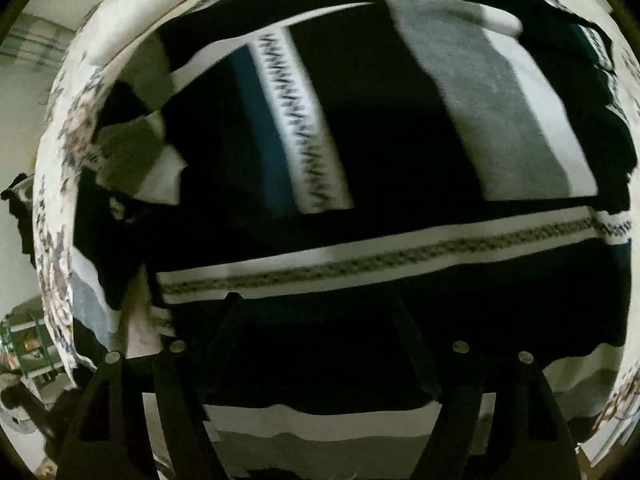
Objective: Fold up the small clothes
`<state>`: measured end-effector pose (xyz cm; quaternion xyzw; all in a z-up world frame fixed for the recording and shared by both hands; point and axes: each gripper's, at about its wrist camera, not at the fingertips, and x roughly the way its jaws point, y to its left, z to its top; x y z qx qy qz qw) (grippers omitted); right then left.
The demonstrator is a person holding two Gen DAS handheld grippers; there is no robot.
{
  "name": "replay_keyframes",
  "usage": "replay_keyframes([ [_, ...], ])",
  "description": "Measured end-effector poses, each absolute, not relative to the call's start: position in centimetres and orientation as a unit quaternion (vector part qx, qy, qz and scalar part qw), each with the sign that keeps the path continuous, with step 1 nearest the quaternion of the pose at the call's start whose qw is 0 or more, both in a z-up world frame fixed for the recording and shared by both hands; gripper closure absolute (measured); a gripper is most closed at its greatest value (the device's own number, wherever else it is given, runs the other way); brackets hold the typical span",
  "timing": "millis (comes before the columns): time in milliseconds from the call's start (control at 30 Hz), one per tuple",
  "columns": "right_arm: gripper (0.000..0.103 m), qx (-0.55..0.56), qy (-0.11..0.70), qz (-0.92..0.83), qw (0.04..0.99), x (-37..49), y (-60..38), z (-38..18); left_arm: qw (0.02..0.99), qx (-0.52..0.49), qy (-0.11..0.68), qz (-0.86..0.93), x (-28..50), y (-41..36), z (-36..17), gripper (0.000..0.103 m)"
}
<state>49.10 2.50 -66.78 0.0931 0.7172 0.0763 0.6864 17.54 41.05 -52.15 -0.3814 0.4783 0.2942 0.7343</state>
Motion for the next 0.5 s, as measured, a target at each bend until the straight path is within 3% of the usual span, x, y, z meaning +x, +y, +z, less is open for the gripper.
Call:
replay_keyframes([
  [100,0.025,0.093,0.708,0.092,0.694,48.7,4.7,-66.4,0.750,-0.377,0.448,0.306,18.4,44.4,-50.5,0.096],
  [200,0.025,0.096,0.708,0.101,0.692,48.4,6.6,-66.7,0.744,-0.402,0.440,0.302,19.0,47.4,-51.4,0.088],
  [333,0.025,0.098,0.711,0.106,0.689,48.1,8.1,-66.3,0.703,-0.485,0.433,0.288,17.4,48.8,-53.6,0.080],
  [400,0.025,0.088,0.702,0.096,0.701,48.0,8.5,-65.6,0.686,-0.526,0.413,0.288,15.7,48.1,-54.0,0.069],
  [433,0.022,0.078,0.692,0.084,0.713,48.0,8.4,-65.3,0.679,-0.537,0.408,0.292,14.7,47.5,-54.1,0.051],
  [467,0.018,0.069,0.686,0.076,0.720,48.7,9.7,-65.0,0.670,-0.551,0.398,0.298,13.8,47.0,-54.2,0.037],
  [500,0.007,0.056,0.675,0.062,0.733,48.8,9.4,-64.6,0.665,-0.562,0.390,0.300,13.2,46.5,-54.3,0.037],
])
